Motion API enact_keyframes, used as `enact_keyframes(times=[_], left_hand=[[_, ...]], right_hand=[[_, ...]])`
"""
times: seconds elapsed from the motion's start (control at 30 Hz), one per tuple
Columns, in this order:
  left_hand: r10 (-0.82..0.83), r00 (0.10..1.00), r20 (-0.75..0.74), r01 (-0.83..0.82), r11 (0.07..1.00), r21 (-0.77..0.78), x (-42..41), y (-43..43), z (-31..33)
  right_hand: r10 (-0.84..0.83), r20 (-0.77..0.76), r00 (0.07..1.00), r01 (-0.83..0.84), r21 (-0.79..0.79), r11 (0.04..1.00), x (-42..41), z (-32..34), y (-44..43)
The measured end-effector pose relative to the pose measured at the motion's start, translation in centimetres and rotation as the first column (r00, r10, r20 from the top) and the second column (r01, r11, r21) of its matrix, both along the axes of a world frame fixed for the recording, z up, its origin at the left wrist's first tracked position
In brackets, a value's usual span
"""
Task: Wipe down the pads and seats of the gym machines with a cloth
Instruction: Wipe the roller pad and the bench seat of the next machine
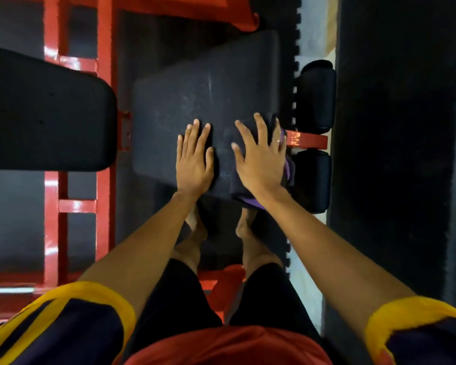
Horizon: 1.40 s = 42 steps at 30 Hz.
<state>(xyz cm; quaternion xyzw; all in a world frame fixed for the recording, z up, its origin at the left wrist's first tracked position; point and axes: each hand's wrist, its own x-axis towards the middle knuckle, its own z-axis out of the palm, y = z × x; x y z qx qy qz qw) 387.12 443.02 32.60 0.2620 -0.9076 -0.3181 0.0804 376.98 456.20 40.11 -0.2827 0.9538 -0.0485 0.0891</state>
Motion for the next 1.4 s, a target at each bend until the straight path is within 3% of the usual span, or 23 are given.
enact_keyframes(times=[0.03, 0.1, 0.17, 0.23, 0.3, 0.43, 0.5, 0.6, 0.7, 0.83, 0.93, 1.13, 1.27, 1.4], left_hand=[[0.013, 1.0, -0.002, -0.013, 1.0, -0.011, 0.1, 0.0, -0.1], [0.034, 0.999, 0.002, -0.034, 0.999, -0.008, 0.2, 0.2, -0.5], [0.057, 0.998, 0.013, -0.057, 0.998, -0.005, 0.6, 0.4, -0.6], [0.078, 0.997, 0.017, -0.078, 0.997, -0.003, 1.1, 0.6, -0.7], [0.1, 0.995, 0.029, -0.1, 0.995, -0.008, 1.7, 0.8, -0.7], [0.163, 0.984, 0.072, -0.163, 0.987, -0.008, 2.3, 1.4, -0.6], [0.176, 0.982, 0.072, -0.177, 0.984, -0.004, 2.5, 1.5, -0.6], [0.141, 0.988, 0.064, -0.141, 0.99, -0.009, 2.8, 1.3, -0.8], [0.106, 0.993, 0.042, -0.104, 0.993, -0.05, 3.5, 0.7, -0.9], [0.098, 0.995, -0.007, -0.098, 0.991, -0.091, 4.5, 0.0, -1.6], [0.107, 0.993, -0.04, -0.109, 0.992, -0.057, 4.5, -0.2, -1.8], [0.154, 0.987, -0.047, -0.156, 0.987, -0.043, 4.5, 0.2, -1.6], [0.145, 0.989, -0.036, -0.145, 0.989, -0.017, 4.8, 0.0, -1.6], [0.143, 0.989, -0.04, -0.144, 0.989, -0.029, 5.0, -0.3, -1.9]], right_hand=[[0.005, -0.01, 1.0, -0.005, 0.013, 1.0, 0.8, 0.1, -0.7], [0.167, -0.016, 0.986, -0.166, 0.047, 0.985, 3.3, 0.2, 0.4], [0.425, -0.009, 0.905, -0.424, 0.05, 0.904, 4.8, 0.6, 3.3], [0.582, 0.005, 0.813, -0.581, 0.056, 0.812, 2.9, 0.8, 5.5], [0.546, -0.009, 0.838, -0.544, 0.068, 0.836, -0.5, 0.9, 5.5], [0.272, -0.005, 0.962, -0.271, 0.077, 0.96, -1.5, 0.9, 1.3], [0.348, -0.011, 0.938, -0.345, 0.095, 0.934, 1.1, 0.8, 0.5], [0.622, -0.002, 0.783, -0.618, 0.115, 0.778, 2.7, 1.0, 3.6], [0.776, 0.014, 0.631, -0.766, 0.164, 0.621, 1.6, 1.0, 7.1], [0.85, 0.0, 0.526, -0.83, 0.217, 0.514, 3.2, 0.3, 3.5], [0.887, 0.071, 0.457, -0.871, 0.239, 0.429, 4.8, 0.1, 0.2], [0.952, 0.066, 0.299, -0.945, 0.158, 0.286, -0.4, 0.6, 6.3], [0.928, 0.104, 0.359, -0.932, 0.096, 0.35, 0.0, -0.1, 2.4], [0.82, 0.068, 0.569, -0.822, 0.078, 0.564, -2.1, -1.1, -2.5]])
